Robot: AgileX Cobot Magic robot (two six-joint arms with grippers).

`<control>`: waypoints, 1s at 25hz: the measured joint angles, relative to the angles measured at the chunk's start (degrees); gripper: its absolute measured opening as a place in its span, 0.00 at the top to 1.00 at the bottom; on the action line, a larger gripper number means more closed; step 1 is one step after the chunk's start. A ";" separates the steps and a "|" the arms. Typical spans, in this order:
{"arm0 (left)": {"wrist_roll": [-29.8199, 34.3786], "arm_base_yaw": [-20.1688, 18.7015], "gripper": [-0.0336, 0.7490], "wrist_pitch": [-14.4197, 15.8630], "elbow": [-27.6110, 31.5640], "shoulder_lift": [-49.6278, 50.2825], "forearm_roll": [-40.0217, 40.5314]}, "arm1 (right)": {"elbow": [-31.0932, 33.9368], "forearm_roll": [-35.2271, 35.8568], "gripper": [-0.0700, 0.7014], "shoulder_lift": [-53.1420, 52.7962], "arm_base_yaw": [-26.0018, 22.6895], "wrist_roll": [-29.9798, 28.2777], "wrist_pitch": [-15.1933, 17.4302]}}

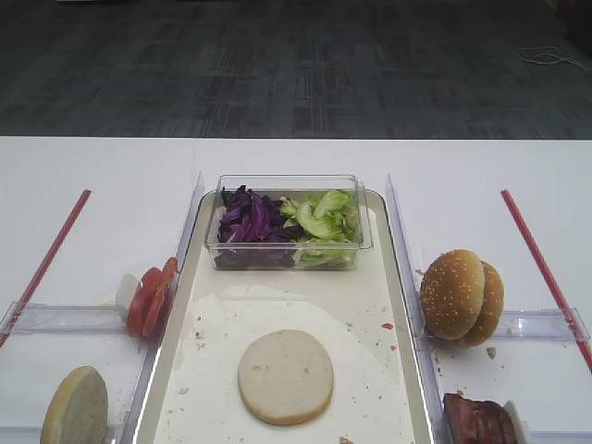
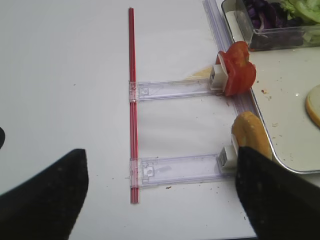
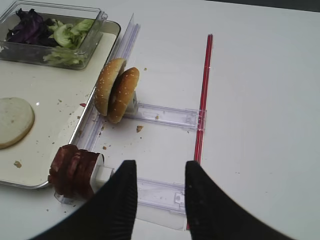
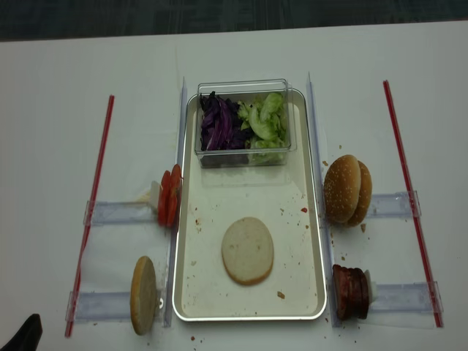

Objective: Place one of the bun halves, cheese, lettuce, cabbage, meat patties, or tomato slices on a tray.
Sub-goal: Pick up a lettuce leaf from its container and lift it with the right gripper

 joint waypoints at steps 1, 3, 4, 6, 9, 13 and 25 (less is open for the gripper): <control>0.00 0.00 0.22 0.00 0.00 0.00 0.00 | 0.00 0.00 0.57 0.00 0.00 0.00 0.00; 0.00 0.00 0.22 0.00 0.00 0.00 0.00 | 0.00 0.00 0.57 0.00 0.00 -0.12 0.00; 0.00 0.00 0.22 0.00 0.00 0.00 0.00 | 0.00 0.00 0.57 0.00 0.00 -0.12 0.00; 0.00 0.00 0.22 0.00 0.00 0.00 0.00 | 0.00 0.00 0.57 0.00 0.00 -0.18 0.00; 0.00 0.00 0.22 0.00 0.00 0.00 0.00 | 0.00 0.00 0.57 0.00 0.00 -0.18 0.00; 0.00 0.00 0.22 0.00 0.00 0.00 0.00 | 0.00 0.39 0.57 0.00 0.00 -0.18 0.00; 0.00 0.00 0.22 0.00 0.00 0.00 0.00 | 0.00 1.14 0.57 0.00 0.00 0.49 0.00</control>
